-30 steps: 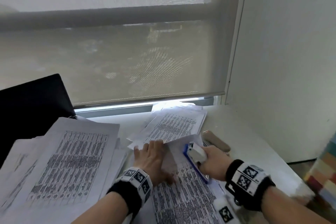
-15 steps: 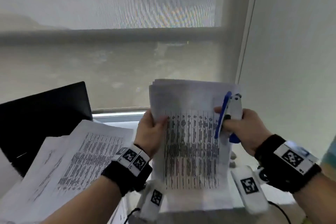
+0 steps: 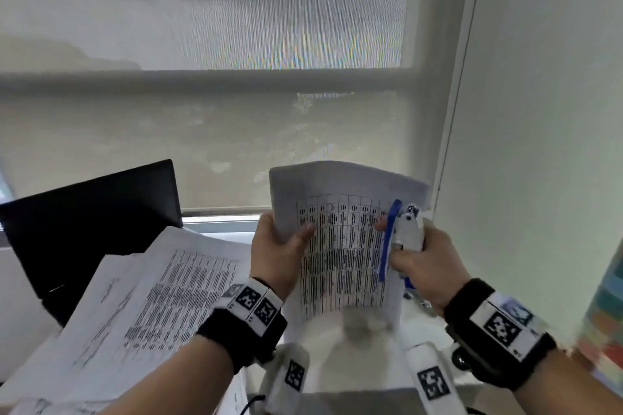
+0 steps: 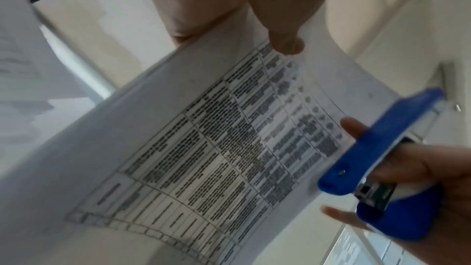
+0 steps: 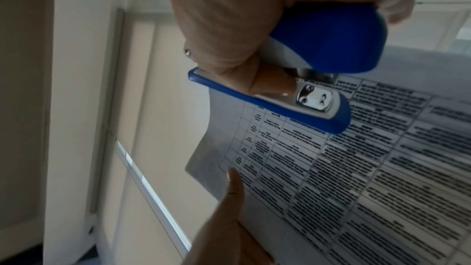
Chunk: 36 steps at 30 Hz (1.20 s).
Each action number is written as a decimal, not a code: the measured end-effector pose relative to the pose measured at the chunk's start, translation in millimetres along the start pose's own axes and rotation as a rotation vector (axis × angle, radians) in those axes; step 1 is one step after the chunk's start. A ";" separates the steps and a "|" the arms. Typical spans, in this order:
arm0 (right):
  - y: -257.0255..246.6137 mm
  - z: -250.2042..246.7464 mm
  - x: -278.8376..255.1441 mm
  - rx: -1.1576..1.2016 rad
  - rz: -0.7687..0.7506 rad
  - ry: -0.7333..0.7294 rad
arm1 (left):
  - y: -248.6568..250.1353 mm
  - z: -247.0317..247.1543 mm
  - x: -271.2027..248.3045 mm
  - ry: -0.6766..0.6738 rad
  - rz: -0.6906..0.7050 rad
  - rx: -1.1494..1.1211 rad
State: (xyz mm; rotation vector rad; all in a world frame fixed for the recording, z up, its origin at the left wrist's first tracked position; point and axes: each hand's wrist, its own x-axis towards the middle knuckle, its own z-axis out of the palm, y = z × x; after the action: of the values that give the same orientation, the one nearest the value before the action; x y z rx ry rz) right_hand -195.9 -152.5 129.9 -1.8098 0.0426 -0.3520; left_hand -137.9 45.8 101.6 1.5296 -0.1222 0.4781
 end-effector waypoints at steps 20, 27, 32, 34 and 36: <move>9.9 -4.4 10.4 -0.049 0.025 -0.006 | 3.3 -1.9 0.1 -0.148 0.084 0.212; 2.1 -10.1 12.8 -0.049 -0.059 0.041 | 0.3 -9.2 0.2 -0.135 0.073 0.263; -29.5 -38.1 45.7 0.014 -0.240 0.371 | 3.3 -10.6 -0.2 -0.187 0.107 0.284; -47.1 -39.5 53.5 0.016 -0.328 0.385 | 3.5 -7.2 -0.6 -0.224 0.113 0.275; -65.6 -30.1 52.7 -0.020 -0.441 0.356 | 6.5 -1.4 -5.2 -0.247 0.117 0.261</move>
State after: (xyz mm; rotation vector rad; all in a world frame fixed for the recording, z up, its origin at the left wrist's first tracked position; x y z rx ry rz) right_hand -163.6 -174.3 210.4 -1.7474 -0.1064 -0.9874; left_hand -145.4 45.9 105.7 1.8422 -0.3543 0.4066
